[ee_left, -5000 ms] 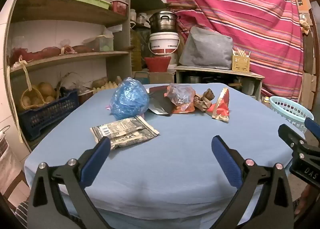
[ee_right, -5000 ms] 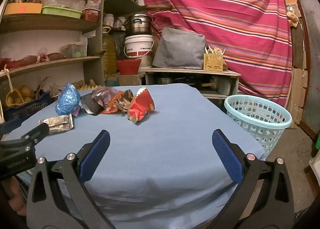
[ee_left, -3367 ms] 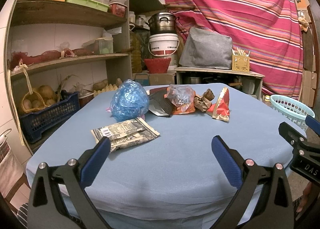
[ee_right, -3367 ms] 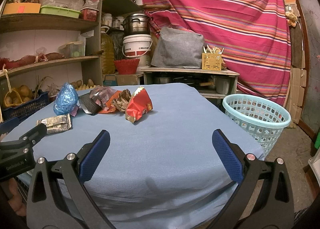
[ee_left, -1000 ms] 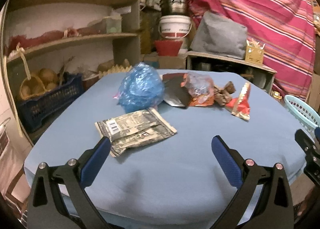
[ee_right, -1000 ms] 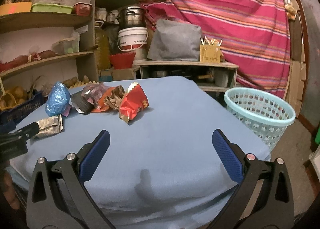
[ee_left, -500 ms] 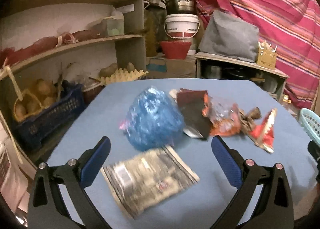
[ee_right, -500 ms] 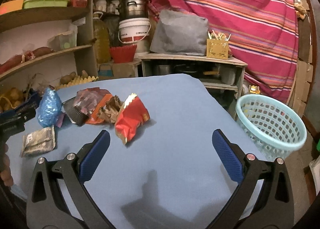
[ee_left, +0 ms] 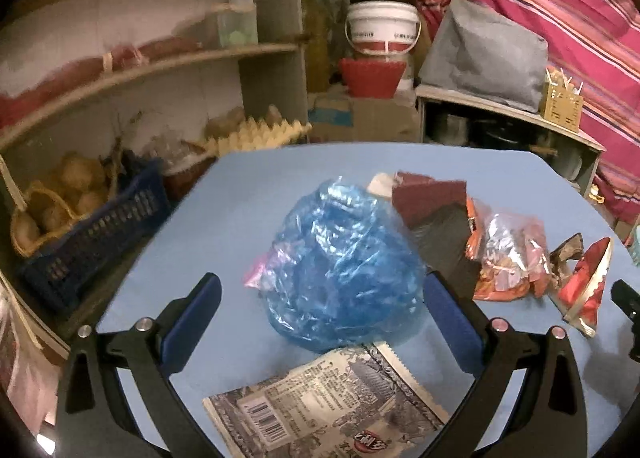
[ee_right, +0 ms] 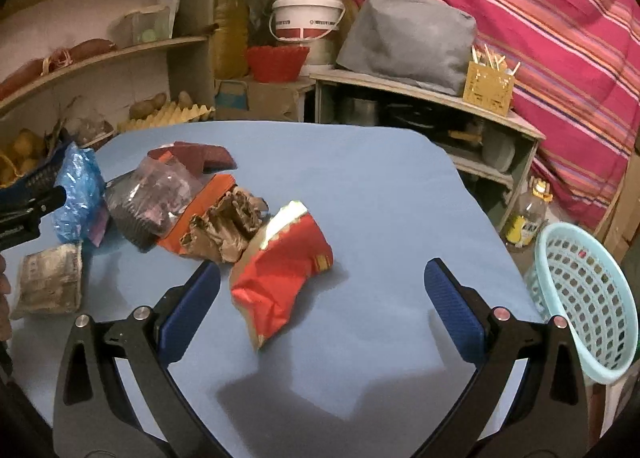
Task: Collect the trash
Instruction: 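Reach to the blue plastic bag with the left tool while the right tool grasps the red-gold wrapper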
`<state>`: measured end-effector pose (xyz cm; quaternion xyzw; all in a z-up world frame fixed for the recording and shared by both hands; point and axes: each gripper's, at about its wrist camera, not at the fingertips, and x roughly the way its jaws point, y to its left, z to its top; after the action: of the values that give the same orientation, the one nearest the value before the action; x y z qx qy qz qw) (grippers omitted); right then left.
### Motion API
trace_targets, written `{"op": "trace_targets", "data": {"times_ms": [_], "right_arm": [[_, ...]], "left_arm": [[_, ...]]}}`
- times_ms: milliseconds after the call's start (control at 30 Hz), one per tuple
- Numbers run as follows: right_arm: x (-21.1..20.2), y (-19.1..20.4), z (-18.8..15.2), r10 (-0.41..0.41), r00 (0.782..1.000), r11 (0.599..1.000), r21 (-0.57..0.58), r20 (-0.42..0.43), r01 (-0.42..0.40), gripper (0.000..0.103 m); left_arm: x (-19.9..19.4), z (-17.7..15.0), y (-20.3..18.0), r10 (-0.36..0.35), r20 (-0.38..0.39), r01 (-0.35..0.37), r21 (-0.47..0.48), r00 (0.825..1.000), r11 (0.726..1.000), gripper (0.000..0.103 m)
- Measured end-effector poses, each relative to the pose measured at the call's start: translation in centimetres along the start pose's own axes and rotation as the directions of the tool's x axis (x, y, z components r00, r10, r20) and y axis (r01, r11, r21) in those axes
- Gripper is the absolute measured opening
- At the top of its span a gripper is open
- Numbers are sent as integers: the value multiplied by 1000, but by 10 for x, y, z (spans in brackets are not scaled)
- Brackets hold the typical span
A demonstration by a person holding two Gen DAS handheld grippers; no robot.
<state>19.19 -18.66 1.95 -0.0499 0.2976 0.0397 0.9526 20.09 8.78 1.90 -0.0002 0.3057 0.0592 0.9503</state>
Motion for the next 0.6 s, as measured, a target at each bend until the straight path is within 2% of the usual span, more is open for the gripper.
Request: {"op": "trace_targets", "data": {"times_ms": [167, 333, 400, 533, 600], "right_arm": [[14, 1, -2, 59, 997, 997, 57, -49, -56, 99], [20, 10, 0, 34, 996, 999, 44, -83, -30, 98], [21, 10, -1, 38, 995, 998, 52, -87, -34, 86], [29, 8, 2, 37, 992, 998, 64, -119, -29, 75], [32, 8, 3, 37, 991, 997, 69, -128, -28, 70]], "left_arm": [[8, 2, 3, -6, -20, 6, -1, 1000, 1000, 99], [17, 4, -6, -7, -49, 9, 28, 999, 1000, 99], [21, 3, -8, -14, -62, 17, 35, 998, 999, 98], [23, 3, -11, -26, -71, 29, 41, 997, 999, 98], [25, 3, -10, -32, -77, 34, 33, 997, 999, 93]]}}
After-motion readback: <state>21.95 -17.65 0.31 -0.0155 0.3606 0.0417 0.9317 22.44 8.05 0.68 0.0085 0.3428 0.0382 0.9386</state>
